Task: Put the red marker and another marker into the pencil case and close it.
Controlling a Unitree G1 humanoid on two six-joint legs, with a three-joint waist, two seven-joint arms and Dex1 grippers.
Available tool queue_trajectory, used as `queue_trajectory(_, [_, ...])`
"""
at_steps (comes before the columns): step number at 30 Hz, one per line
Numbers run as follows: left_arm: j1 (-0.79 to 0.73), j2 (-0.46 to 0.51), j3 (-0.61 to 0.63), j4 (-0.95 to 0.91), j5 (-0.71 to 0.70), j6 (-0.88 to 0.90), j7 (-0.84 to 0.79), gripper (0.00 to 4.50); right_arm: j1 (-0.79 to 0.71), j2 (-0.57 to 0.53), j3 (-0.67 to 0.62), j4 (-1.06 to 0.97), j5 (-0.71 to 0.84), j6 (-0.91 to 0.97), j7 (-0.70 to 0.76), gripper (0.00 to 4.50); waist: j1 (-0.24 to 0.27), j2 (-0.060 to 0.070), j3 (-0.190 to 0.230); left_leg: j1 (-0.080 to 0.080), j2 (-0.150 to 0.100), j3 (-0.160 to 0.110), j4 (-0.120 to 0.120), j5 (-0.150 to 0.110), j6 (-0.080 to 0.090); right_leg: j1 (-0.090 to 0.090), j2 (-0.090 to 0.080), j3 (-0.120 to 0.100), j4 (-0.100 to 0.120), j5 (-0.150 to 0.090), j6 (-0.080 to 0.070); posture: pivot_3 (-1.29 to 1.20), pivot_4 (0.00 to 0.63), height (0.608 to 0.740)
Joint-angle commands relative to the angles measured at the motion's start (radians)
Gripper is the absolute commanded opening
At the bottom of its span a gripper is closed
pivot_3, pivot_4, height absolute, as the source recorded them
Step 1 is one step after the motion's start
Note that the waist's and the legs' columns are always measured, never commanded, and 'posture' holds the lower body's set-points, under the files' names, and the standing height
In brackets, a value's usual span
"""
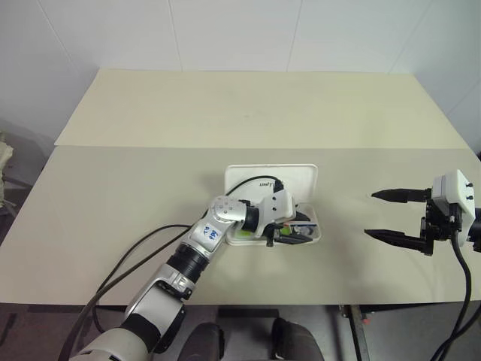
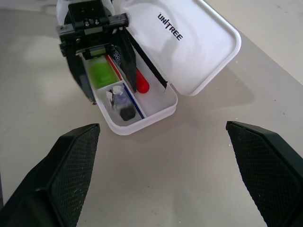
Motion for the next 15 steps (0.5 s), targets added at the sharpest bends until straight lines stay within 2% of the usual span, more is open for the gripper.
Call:
queue_trajectory(1, [-0.012,-0.007,0.011,-0.012,0.006,-0.034,0.006,4.02,-0.017,0.004,-0.018,-0.024,0.015,-0.015,-0.011,4.50,0.000,0.000,0.000,0.000,0.000,0.000,0.000,0.000,0.000,0.000,0.000,0.000,0.000,0.000,0.000,0.00,0.150,0.740])
queue_trajectory(2, [-0.012,-0.007,0.013,-0.014,0.003,-0.040,0.003,4.30,-0.019,0.006,-0.015,-0.023,0.014,-0.016,-0.012,4.50,0.000,0.000,0.000,0.000,0.000,0.000,0.000,0.000,0.000,0.000,0.000,0.000,0.000,0.000,0.000,0.00,0.150,0.740])
queue_trajectory(8, [0.030,0.015,0.052,-0.115,-0.064,-0.022,-0.043,4.30,-0.047,0.022,0.011,-0.005,0.003,-0.027,-0.011,4.50,-0.003,0.000,0.000,0.000,0.000,0.000,0.000,0.000,0.000,0.000,0.000,0.000,0.000,0.000,0.000,0.00,0.150,0.740])
queue_trajectory(15, [0.149,0.103,0.146,-0.327,-0.152,0.055,-0.037,4.30,-0.092,0.040,0.055,0.040,-0.014,-0.061,0.004,4.50,-0.003,0.000,0.000,0.000,0.000,0.000,0.000,0.000,0.000,0.000,0.000,0.000,0.000,0.000,0.000,0.00,0.150,0.740])
